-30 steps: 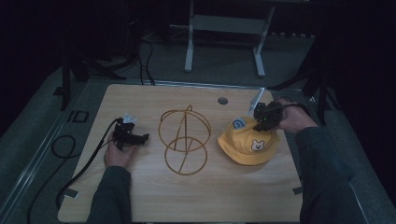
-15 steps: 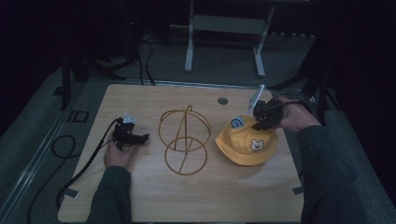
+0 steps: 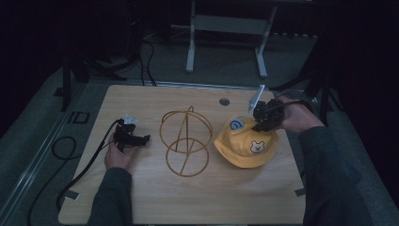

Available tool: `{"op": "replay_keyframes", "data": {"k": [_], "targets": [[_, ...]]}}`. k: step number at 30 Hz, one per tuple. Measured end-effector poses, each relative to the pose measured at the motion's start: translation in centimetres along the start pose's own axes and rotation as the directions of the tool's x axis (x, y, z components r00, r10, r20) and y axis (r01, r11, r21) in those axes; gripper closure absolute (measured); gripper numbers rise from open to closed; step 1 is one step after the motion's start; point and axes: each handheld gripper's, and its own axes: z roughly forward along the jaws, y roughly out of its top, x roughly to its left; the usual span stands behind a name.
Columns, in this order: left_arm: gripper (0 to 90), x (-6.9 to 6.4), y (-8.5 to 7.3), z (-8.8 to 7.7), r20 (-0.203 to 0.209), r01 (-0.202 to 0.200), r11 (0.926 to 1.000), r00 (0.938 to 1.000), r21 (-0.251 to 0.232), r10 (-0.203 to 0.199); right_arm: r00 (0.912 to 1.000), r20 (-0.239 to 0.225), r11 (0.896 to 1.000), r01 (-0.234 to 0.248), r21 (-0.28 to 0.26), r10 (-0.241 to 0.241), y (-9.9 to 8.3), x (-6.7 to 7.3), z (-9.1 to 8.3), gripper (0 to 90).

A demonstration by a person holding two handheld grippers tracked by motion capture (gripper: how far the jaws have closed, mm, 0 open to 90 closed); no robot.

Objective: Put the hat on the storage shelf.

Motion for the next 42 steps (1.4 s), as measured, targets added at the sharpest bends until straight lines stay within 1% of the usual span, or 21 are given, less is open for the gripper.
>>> {"op": "replay_keyframes", "data": {"k": [4,7,8,10,16,20,21,22,23,24,29,35,36,40,42], "targets": [[9.1,0.0,0.0,0.0,0.000,0.000,1.0000,1.0000,0.000,0.000,0.9999,-0.004,1.000,0.015,0.002,-0.015,0.4,0.3,-0.2,77.2],[9.1,0.0,0.0,0.0,0.000,0.000,1.0000,1.0000,0.000,0.000,0.9998,0.001,1.000,0.021,0.002,-0.021,0.4,0.4,-0.4,77.2],[9.1,0.0,0.0,0.0,0.000,0.000,1.0000,1.0000,0.000,0.000,0.9996,0.003,1.000,0.027,-0.004,-0.027,0.4,0.5,-0.6,77.3],[9.1,0.0,0.0,0.0,0.000,0.001,1.0000,1.0000,0.000,-0.001,0.9997,0.005,1.000,0.024,-0.005,-0.024,0.4,0.5,-0.8,77.2],[9.2,0.0,0.0,0.0,0.001,0.000,1.0000,1.0000,0.002,0.000,0.9995,0.018,0.999,0.028,-0.029,-0.027,0.1,0.8,-2.3,77.3],[9.1,0.0,0.0,0.0,0.000,-0.001,1.0000,1.0000,0.001,0.001,0.9995,0.023,0.999,0.023,-0.043,-0.022,-0.1,0.7,-2.9,77.2],[9.1,0.0,0.0,0.0,0.000,-0.001,1.0000,1.0000,0.001,0.001,0.9996,0.022,0.998,0.020,-0.057,-0.019,-0.2,0.7,-3.4,77.2],[9.1,0.0,0.0,0.0,0.001,-0.001,1.0000,1.0000,0.001,0.001,0.9996,0.022,0.998,0.020,-0.057,-0.019,-0.2,0.7,-3.4,77.2],[9.1,0.0,0.0,0.0,0.000,-0.001,1.0000,1.0000,0.002,0.001,0.9995,0.024,0.997,0.021,-0.075,-0.019,-0.3,0.7,-3.8,77.2],[9.2,0.0,0.0,0.0,0.000,-0.001,1.0000,1.0000,0.002,0.001,0.9995,0.025,0.996,0.023,-0.082,-0.021,-0.3,0.7,-4.0,77.2],[9.2,0.0,0.0,0.0,0.001,-0.001,1.0000,1.0000,0.004,0.001,0.9994,0.026,0.996,0.025,-0.085,-0.023,-0.4,0.8,-4.6,77.2],[9.2,0.0,0.0,0.0,0.000,0.000,1.0000,1.0000,0.002,0.000,0.9995,0.027,0.994,0.015,-0.110,-0.012,-0.8,0.6,-5.5,77.2],[9.1,0.0,0.0,0.0,0.001,0.000,1.0000,1.0000,0.003,0.000,0.9995,0.031,0.993,0.011,-0.120,-0.008,-0.9,0.6,-5.7,77.3],[9.1,0.0,0.0,0.0,0.000,-0.001,1.0000,1.0000,0.003,0.001,0.9993,0.036,0.992,0.007,-0.128,-0.003,-1.1,0.5,-6.2,77.3],[9.1,0.0,0.0,0.0,0.000,-0.001,1.0000,1.0000,0.003,0.001,0.9992,0.039,0.990,0.004,-0.143,0.002,-1.2,0.5,-6.6,77.3]]}}
